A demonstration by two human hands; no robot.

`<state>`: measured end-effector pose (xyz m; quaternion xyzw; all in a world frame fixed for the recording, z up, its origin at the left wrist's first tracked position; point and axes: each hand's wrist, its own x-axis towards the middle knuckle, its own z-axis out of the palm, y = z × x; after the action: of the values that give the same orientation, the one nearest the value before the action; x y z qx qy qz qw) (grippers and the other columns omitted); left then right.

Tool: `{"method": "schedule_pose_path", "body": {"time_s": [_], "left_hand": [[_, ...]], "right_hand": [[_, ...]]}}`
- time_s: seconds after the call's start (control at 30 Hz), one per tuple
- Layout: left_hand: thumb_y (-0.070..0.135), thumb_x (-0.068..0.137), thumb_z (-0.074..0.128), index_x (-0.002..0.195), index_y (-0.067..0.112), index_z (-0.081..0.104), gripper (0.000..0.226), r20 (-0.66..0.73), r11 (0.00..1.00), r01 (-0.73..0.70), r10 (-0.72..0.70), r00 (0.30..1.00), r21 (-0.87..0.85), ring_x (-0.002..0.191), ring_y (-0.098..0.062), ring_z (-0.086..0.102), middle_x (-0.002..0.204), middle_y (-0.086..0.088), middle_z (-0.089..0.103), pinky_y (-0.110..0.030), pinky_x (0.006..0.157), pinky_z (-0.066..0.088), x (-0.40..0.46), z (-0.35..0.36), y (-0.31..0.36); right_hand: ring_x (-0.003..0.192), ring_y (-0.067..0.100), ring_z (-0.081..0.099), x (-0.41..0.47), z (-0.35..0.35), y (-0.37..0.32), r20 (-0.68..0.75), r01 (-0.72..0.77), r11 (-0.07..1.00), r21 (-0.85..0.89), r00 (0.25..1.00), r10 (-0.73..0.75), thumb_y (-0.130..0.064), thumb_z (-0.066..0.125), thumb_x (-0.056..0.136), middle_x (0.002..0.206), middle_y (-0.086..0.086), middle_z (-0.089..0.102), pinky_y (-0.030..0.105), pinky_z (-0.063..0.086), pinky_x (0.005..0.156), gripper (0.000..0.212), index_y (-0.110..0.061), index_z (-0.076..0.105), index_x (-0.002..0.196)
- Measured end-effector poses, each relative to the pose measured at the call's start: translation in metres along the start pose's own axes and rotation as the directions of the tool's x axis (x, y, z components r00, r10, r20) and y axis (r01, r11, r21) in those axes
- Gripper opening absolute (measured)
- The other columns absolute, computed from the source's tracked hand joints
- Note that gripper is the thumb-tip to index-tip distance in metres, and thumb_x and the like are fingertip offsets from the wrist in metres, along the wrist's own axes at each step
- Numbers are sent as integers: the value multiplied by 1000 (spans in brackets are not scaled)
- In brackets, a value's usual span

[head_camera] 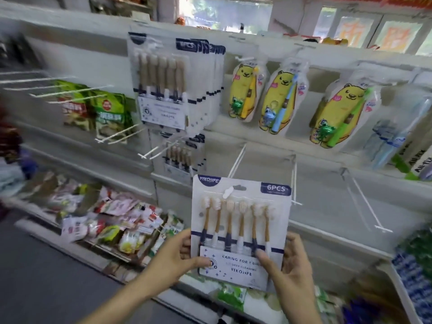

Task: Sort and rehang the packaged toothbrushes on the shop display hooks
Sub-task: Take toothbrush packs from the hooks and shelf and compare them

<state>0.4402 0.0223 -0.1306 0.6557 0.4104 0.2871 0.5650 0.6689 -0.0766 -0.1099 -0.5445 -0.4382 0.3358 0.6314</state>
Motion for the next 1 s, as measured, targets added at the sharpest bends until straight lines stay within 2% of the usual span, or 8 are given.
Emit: {"method": "schedule_pose_path", "body": {"time_s": [0.13,0.27,0.37,0.47,0.57,0.63,0.77,1.0], "left_hand": [[12,72,87,116,22,64,51,-105,997,70,-67,992,24,95,-18,73,103,3,77,-31,85,57,-18,-42,-33],[8,72,87,117,18,65,51,-168,993,92,-77,983,79,94,-15,74,103,4,78,-37,89,58,-19,-94,-62],[11,74,86,116,19,66,47,-190,990,93,-72,979,102,93,-15,74,103,6,78,-38,88,58,-10,-134,-80],[22,80,83,115,26,67,39,-164,986,90,-66,984,143,87,-13,74,105,10,76,-36,81,59,5,-174,-94],[21,84,79,114,29,66,34,-148,981,77,-50,988,181,77,-9,73,105,14,76,-27,71,55,21,-204,-99],[20,86,78,115,29,65,34,-130,978,78,-53,990,196,79,-10,74,105,17,75,-28,72,58,35,-223,-104],[26,85,78,118,33,63,36,-91,973,81,-63,994,217,85,-13,75,107,18,74,-42,79,60,67,-251,-116],[27,83,79,117,33,64,37,-45,965,64,-54,998,256,89,-4,73,109,18,74,-42,84,59,117,-278,-133]], "right_hand": [[92,23,72,12,47,13,94,-44,999,-9,995,44,-19,68,85,101,5,76,33,60,79,25,-16,63,110],[95,15,73,35,99,26,172,-50,998,-22,984,53,-8,65,91,106,-1,76,26,58,75,26,-18,64,115],[95,18,73,54,141,40,185,-26,997,-69,982,39,-6,65,92,105,0,76,31,58,78,23,-14,64,114],[95,19,73,72,181,55,162,-26,994,-102,986,43,-2,65,93,104,2,76,41,60,83,19,-11,66,110],[94,21,73,89,213,66,135,-31,991,-129,990,49,-3,65,93,102,2,76,43,60,82,15,-12,66,105],[93,21,73,100,232,73,115,-45,989,-142,992,61,-4,66,93,101,1,76,43,60,81,15,-15,65,104],[93,19,73,122,260,87,41,-89,986,-145,995,96,-11,68,93,102,0,76,52,59,83,16,-21,66,105],[93,14,73,145,285,100,-54,-112,985,-132,993,106,-12,67,94,105,-5,76,44,61,82,18,-20,64,110]]}}
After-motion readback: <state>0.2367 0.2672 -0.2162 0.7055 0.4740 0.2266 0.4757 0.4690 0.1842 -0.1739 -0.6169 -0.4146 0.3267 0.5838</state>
